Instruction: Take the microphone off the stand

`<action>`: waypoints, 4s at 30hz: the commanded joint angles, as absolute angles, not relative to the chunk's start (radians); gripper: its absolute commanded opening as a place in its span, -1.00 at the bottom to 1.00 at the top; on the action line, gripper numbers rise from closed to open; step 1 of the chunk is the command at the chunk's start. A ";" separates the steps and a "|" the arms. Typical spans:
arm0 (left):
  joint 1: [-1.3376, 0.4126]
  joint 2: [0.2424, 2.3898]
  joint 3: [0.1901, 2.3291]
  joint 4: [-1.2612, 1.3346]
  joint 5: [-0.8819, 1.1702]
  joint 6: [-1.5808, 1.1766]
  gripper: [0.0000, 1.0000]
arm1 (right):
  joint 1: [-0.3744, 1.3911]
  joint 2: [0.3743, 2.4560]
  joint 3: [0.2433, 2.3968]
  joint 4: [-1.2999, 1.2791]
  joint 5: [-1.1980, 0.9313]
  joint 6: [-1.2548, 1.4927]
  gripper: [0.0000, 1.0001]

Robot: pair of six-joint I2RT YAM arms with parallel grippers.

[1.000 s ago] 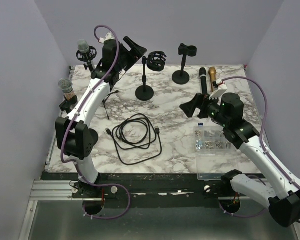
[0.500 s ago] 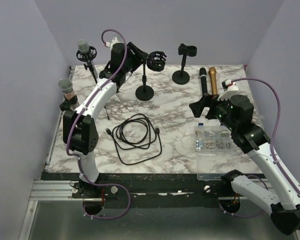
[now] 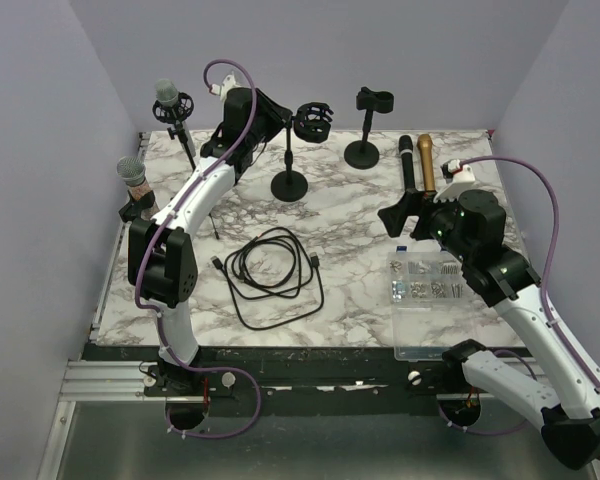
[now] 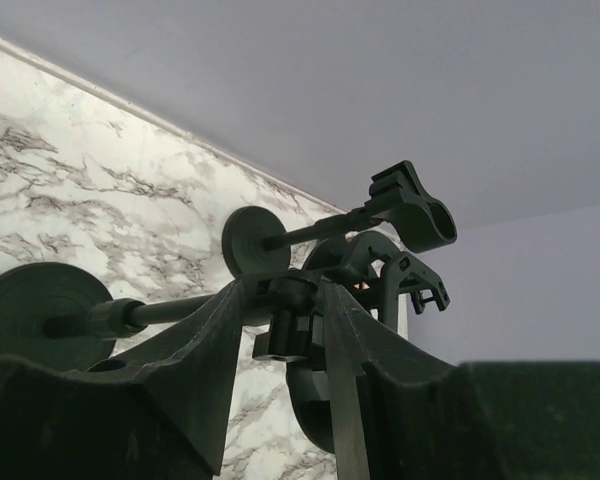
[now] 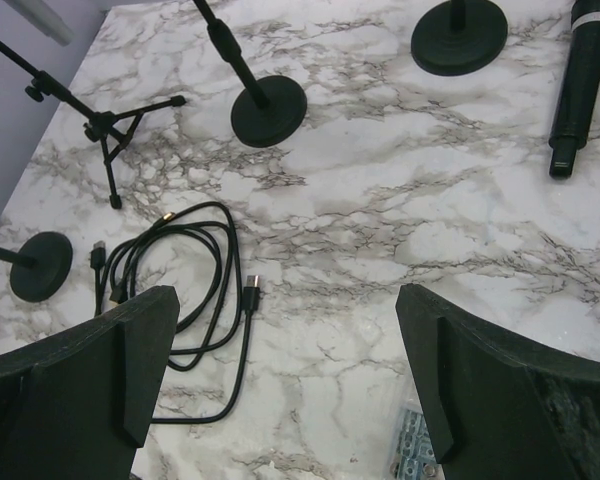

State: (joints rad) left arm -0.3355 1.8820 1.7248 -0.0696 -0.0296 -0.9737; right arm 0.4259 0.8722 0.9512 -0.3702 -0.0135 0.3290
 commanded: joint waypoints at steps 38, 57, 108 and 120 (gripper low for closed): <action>-0.368 1.942 1.410 -0.030 -0.018 -0.885 -0.35 | 0.426 0.996 0.936 -0.356 -0.067 0.387 1.00; -0.368 1.997 1.453 -0.123 0.051 -0.904 -0.34 | 0.426 0.994 0.933 -0.356 -0.080 0.425 1.00; -0.338 0.632 0.976 -0.201 -0.036 -0.128 0.96 | 0.423 1.880 1.282 0.432 -0.388 1.066 1.00; -0.409 0.527 0.857 -0.103 -0.061 -0.120 0.96 | 0.379 1.995 1.376 0.463 -0.341 1.218 1.00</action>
State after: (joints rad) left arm -0.3897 0.5434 0.8688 -0.1566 -0.0277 -0.1383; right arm 0.3973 1.9816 1.3563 0.4183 -0.3794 1.1606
